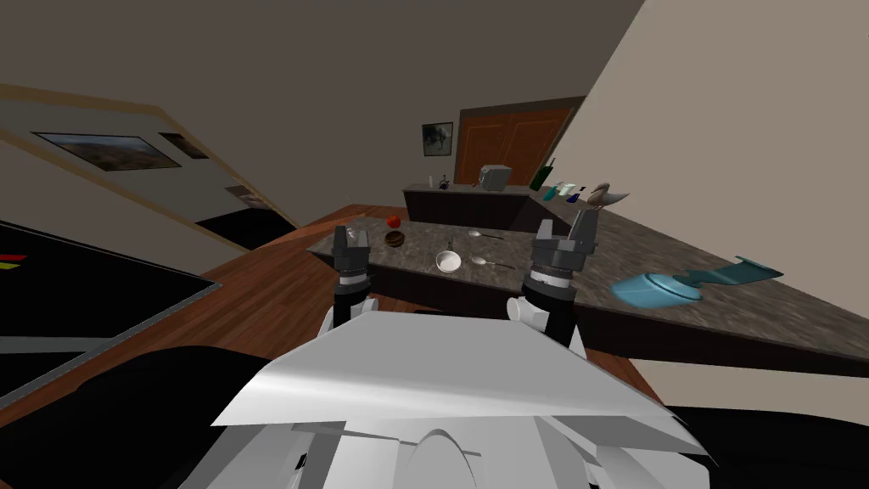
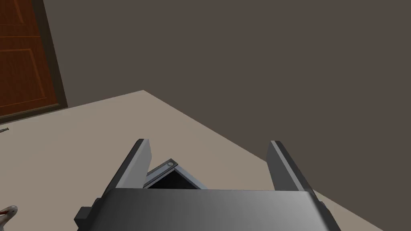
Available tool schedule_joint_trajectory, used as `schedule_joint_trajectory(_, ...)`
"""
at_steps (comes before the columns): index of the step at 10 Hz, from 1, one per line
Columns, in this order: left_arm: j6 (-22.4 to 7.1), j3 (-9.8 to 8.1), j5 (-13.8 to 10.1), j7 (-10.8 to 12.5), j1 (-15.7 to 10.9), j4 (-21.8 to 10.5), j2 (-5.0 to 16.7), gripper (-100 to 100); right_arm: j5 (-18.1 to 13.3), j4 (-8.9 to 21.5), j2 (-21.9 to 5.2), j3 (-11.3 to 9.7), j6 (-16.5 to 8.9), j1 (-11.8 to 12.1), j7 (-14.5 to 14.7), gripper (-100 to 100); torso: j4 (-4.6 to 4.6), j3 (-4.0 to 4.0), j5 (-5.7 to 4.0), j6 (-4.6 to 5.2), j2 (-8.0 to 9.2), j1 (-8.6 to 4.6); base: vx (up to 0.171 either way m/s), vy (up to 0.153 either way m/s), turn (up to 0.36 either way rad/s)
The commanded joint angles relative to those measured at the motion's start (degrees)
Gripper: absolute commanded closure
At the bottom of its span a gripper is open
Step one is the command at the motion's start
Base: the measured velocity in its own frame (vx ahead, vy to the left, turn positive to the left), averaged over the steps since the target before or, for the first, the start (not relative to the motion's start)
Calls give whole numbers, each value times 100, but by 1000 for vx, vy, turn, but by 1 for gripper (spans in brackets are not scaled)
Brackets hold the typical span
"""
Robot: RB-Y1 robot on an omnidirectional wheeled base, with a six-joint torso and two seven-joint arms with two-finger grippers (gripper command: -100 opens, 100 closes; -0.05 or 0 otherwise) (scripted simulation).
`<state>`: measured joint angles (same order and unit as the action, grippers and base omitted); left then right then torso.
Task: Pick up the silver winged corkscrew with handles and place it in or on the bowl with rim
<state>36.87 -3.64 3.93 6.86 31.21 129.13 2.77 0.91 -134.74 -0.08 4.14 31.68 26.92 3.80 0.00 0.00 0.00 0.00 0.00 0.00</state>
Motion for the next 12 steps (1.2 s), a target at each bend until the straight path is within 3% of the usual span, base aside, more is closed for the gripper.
schedule_joint_trajectory(1,0,0,0,0,0,0,0,0,-70,24,-262,25,-67,38,-49,-100,0,0,0,0,0,0,-94,9,-94)
schedule_joint_trajectory(6,0,1,0,0,-2,0,-1,0,-323,171,-927,142,-406,205,-222,-100,17,43,9,0,75,37,-186,90,-44)
schedule_joint_trajectory(12,0,2,0,0,-1,0,-1,0,-618,653,-1892,374,-1192,560,-421,-100,9,22,12,-2,37,53,-127,129,60)
